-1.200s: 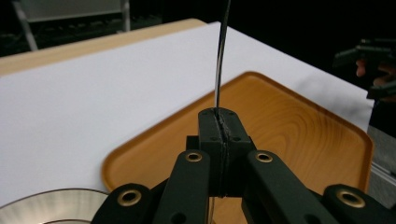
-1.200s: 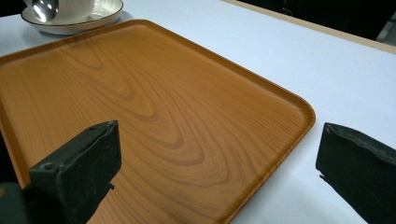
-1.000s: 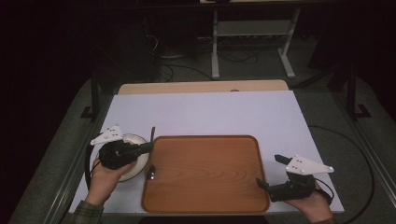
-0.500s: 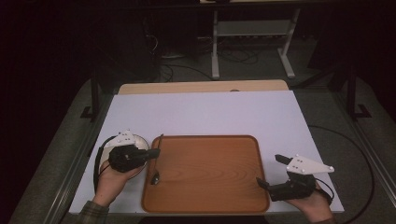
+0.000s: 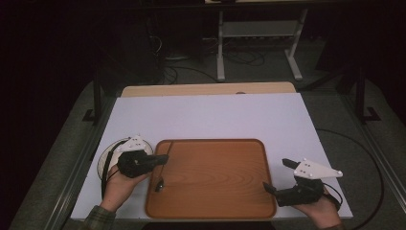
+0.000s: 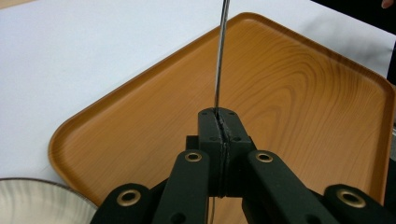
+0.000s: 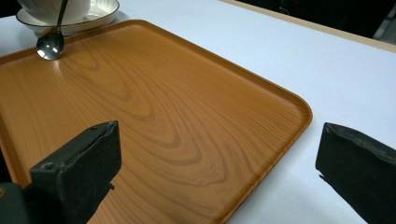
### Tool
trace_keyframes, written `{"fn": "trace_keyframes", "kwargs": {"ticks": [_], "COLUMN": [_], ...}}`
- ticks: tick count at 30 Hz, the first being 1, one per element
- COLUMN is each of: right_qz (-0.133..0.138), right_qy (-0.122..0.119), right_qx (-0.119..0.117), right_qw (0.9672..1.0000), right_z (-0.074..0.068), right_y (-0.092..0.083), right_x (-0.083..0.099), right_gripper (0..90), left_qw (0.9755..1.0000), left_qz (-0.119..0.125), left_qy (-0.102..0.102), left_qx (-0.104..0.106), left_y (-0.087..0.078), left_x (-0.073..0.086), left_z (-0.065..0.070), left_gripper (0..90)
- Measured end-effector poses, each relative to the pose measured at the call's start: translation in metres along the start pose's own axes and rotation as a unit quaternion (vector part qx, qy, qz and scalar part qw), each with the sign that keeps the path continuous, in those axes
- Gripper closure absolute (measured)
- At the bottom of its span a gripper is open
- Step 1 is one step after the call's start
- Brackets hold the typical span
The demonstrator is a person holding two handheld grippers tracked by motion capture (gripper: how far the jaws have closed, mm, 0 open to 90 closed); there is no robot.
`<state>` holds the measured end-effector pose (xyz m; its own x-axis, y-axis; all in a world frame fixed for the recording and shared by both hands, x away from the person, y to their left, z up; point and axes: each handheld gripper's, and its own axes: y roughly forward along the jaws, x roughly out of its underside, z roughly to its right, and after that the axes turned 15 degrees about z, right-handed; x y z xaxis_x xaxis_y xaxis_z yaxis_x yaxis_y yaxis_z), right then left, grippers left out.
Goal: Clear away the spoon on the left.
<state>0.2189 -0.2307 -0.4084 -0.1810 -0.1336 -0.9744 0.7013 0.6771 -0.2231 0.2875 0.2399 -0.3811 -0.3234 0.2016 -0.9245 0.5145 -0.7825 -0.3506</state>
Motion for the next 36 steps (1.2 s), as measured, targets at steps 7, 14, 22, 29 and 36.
{"fn": "trace_keyframes", "kwargs": {"ticks": [7, 14, 22, 29, 36], "right_qz": [-0.001, -0.001, 0.001, 0.001, 0.001], "right_qy": [0.0, 0.0, 0.0, 0.0, 0.001], "right_qx": [0.001, 0.003, 0.006, 0.005, 0.005], "right_qw": [1.0, 1.0, 1.0, 1.0, 1.0], "right_z": [0.0, 0.0, 0.0, 0.0, 0.001], "right_y": [0.0, 0.0, 0.0, 0.0, 0.0], "right_x": [0.0, 0.0, 0.0, 0.0, 0.0], "right_gripper": [0.0, 0.0, 0.0, 0.0, 0.0], "left_qw": [0.9999, 0.9997, 0.9992, 0.9986, 0.9971], "left_qz": [-0.008, -0.018, -0.029, -0.04, -0.06], "left_qy": [0.004, 0.011, 0.015, 0.014, 0.019], "left_qx": [0.008, 0.016, 0.023, 0.03, 0.042], "left_y": [0.012, 0.026, 0.041, 0.054, 0.075], "left_x": [0.0, 0.0, 0.003, 0.005, 0.008], "left_z": [0.003, 0.004, 0.004, 0.004, 0.005], "left_gripper": [88.6, 88.5, 88.5, 88.4, 88.2]}}
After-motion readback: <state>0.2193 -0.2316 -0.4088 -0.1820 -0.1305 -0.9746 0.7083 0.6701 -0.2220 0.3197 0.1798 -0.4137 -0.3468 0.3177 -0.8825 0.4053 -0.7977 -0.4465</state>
